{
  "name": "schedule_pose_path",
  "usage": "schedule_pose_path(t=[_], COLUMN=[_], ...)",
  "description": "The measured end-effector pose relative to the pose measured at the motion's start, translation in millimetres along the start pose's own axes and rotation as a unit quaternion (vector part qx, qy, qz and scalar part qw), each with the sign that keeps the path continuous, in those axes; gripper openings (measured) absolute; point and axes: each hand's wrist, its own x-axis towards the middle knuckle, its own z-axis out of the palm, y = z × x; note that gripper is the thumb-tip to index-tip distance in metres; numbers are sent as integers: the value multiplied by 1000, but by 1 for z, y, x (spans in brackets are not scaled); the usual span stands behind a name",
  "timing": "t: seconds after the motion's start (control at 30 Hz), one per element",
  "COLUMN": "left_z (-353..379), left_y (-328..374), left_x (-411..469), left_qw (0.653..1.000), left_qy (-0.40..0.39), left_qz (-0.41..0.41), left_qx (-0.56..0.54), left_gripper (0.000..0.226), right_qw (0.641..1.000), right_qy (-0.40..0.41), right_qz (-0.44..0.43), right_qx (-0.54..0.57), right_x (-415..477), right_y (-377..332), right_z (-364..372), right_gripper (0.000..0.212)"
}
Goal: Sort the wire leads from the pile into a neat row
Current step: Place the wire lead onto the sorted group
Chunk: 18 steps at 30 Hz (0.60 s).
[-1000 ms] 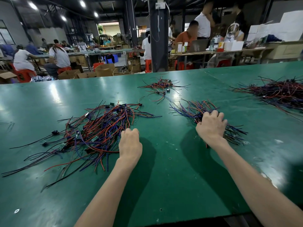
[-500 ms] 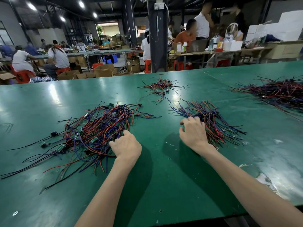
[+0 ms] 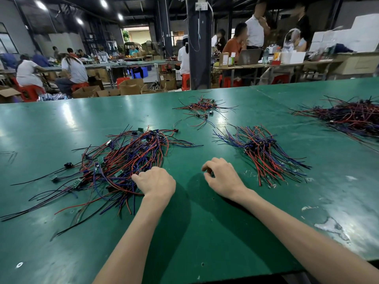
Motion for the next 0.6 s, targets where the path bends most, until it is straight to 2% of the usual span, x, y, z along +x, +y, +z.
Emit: schedule_pose_path(t=[0.13, 0.2, 0.3, 0.37, 0.47, 0.53, 0.6], left_z=[-2, -4, -10, -15, -20, -20, -17], left_y=[-1, 1, 3, 5, 8, 11, 16], left_x=[0, -3, -8, -11, -17, -23, -27], left_qw=[1000, 999, 986, 962, 906, 874, 851], left_qy=[-11, 6, 74, 111, 143, 128, 89], left_qz=[23, 30, 42, 58, 126, 183, 230], left_qx=[-2, -45, -142, -242, -378, -431, -464], left_gripper=[14, 18, 29, 26, 17, 21, 28], right_qw=[1000, 1000, 999, 998, 987, 975, 963], right_qy=[-3, -3, -3, -1, -16, -33, -40], right_qz=[6, 8, 10, 9, 2, -13, -30], right_qx=[13, 23, 42, 65, 162, 221, 266], right_x=[0, -1, -2, -1, -1, -2, -3], right_y=[1, 1, 0, -1, -4, -8, -10], right_z=[-1, -1, -1, 0, 0, -2, -3], right_gripper=[20, 20, 20, 22, 46, 62, 62])
